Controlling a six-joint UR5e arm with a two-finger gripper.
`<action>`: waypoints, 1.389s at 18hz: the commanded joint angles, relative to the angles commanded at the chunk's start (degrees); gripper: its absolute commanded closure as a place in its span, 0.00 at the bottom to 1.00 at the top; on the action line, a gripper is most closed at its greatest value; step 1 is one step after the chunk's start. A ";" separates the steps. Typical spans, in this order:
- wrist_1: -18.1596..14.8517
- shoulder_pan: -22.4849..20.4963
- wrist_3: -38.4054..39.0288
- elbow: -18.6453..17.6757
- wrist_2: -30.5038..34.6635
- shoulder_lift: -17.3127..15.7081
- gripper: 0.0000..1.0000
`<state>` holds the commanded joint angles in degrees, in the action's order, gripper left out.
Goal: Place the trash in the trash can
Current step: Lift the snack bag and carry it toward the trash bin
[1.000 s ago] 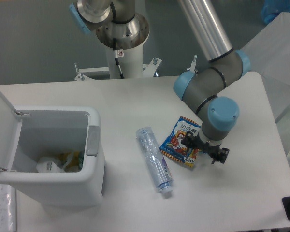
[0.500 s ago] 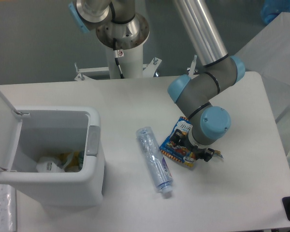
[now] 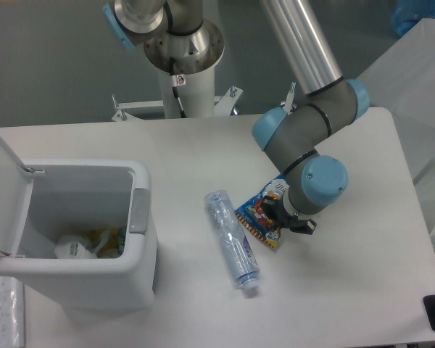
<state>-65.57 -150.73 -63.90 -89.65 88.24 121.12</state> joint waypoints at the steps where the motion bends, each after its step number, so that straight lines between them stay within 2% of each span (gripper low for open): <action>1: 0.00 0.00 0.00 0.79 -0.17 -0.35 1.00; 4: -0.26 -1.23 2.27 4.48 -4.72 -2.02 1.00; 8: -0.09 -2.55 11.23 11.59 -16.50 -2.20 1.00; 13: 0.44 -3.08 17.83 17.31 -20.03 -2.46 1.00; 17: 0.87 -2.73 23.02 19.25 -24.95 -4.66 1.00; 19: 2.89 -1.77 24.95 19.78 -26.01 -5.27 1.00; 21: 4.30 -1.32 27.15 19.78 -27.07 -6.50 1.00; 25: 4.57 -0.19 29.96 19.61 -29.79 -8.96 1.00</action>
<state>-61.00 -150.92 -33.93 -70.05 58.45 112.16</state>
